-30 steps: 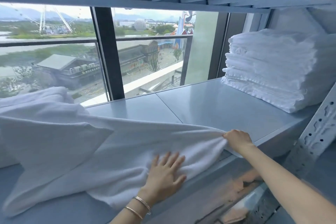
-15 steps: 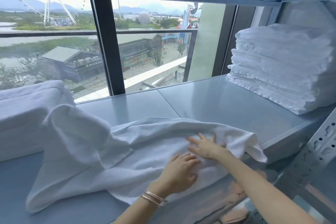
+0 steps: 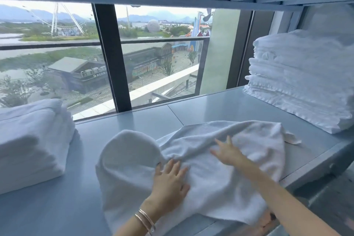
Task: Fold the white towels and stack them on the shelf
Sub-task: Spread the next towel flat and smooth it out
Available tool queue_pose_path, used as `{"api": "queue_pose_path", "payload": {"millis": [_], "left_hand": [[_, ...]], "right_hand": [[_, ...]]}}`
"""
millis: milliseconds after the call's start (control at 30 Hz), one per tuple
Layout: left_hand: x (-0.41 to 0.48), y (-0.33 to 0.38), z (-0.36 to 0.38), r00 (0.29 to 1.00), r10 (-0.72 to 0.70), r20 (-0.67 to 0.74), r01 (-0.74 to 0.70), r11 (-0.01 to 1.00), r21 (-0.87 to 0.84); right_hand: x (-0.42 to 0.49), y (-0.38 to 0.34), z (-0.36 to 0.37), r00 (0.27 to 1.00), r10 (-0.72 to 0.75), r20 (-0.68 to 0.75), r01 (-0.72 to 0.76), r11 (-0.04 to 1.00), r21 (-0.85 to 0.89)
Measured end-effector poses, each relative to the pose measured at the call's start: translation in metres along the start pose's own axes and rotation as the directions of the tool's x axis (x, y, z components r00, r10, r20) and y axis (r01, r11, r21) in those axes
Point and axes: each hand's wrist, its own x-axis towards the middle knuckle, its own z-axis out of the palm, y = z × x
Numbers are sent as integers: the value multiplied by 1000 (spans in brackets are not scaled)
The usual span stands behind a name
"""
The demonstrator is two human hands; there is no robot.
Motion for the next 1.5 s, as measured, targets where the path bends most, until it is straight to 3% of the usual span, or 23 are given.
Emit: {"api": "queue_pose_path", "payload": {"millis": [67,233,400,667,833,933,1033,1067,1133,1167,1233,1333,1400,1500], "left_hand": [[18,10,10,999,-40,7,40,999,-13],[53,15,8,992,-60,-108,55,997,-50],[67,23,12,946,-19,-325,-28,990,-138],[48,3,-4,879,13,-477,-3,1000,22],[7,-36,-27,844,-65,-532,171,973,152],[-27,-59,-35,827,-197,-527,328,930,167],[-61,-70,-33,805,-271,-527,411,896,168],[-68,-70,-31,806,-274,-524,417,892,174],[-78,-67,-25,827,-260,-498,403,892,204],[-80,-65,-23,843,-242,-480,386,895,226],[-85,-66,-19,878,-199,-436,335,905,262],[-99,-69,-22,900,-178,-398,302,913,274],[-114,-71,-28,894,-196,-403,324,903,280],[-142,-73,-34,902,-268,-338,367,889,275]], "right_hand": [[-7,-2,20,990,-58,125,64,997,-46],[10,25,20,987,-144,-70,129,975,-183],[48,62,3,959,-278,-48,257,932,-257],[110,131,-28,901,-430,-52,398,870,-292],[140,149,-44,895,-445,-26,416,855,-310],[156,152,-56,938,-347,4,331,892,-308],[147,119,-60,953,-291,-89,241,900,-363],[137,100,-56,907,-382,-176,290,871,-396],[108,59,-41,736,-622,-269,553,781,-291],[87,37,-33,686,-690,-231,674,722,-155],[53,0,-20,638,-767,-67,770,633,84],[31,-37,-9,512,-859,-21,855,506,116],[30,-52,-8,483,-876,-1,875,483,45],[32,-68,-18,514,-858,24,846,511,150]]}}
